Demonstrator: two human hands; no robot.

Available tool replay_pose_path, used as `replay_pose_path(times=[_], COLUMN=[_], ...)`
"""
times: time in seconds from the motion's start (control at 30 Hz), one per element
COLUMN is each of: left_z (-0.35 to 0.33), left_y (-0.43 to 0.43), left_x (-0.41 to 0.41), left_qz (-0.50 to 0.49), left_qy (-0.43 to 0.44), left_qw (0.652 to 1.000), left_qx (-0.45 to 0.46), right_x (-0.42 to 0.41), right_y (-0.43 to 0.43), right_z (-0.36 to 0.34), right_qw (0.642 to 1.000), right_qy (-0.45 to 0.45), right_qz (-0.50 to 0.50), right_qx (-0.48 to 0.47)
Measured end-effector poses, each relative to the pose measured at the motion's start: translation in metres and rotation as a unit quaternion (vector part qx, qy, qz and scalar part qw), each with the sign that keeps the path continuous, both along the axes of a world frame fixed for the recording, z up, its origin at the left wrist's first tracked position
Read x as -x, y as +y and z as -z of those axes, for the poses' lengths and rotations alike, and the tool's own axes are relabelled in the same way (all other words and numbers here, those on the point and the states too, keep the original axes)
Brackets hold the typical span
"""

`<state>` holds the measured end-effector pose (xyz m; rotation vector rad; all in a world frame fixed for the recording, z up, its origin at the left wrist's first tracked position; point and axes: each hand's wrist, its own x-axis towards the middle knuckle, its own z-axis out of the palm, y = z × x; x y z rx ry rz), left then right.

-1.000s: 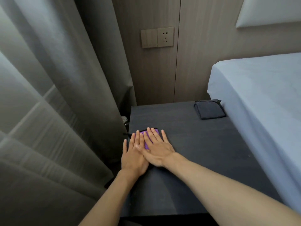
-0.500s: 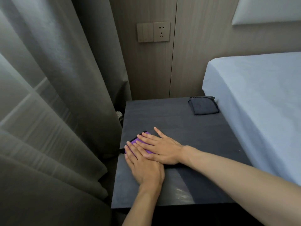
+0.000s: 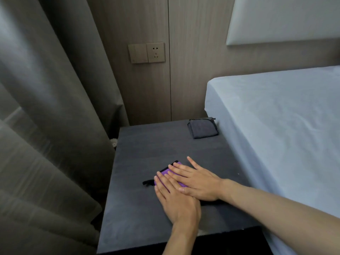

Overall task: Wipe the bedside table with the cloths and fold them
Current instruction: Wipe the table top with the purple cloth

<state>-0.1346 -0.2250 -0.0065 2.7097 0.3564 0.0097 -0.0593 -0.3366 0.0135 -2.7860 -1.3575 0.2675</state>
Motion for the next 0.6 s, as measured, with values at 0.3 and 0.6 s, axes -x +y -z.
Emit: replay_pose_path(times=[0.3, 0.6], left_z=[0.004, 0.006], left_y=[-0.045, -0.054], left_x=[-0.01, -0.035], left_qz=[0.074, 0.257], left_qy=[-0.009, -0.026], left_qw=[0.995, 0.959], left_qx=[-0.06, -0.117], right_x=[0.012, 0.039], right_y=[-0.057, -0.08], right_z=[0.004, 0.009], right_qw=[0.996, 0.968], right_qy=[-0.011, -0.031], right_qz=[0.089, 0.247], right_qx=[0.01, -0.039])
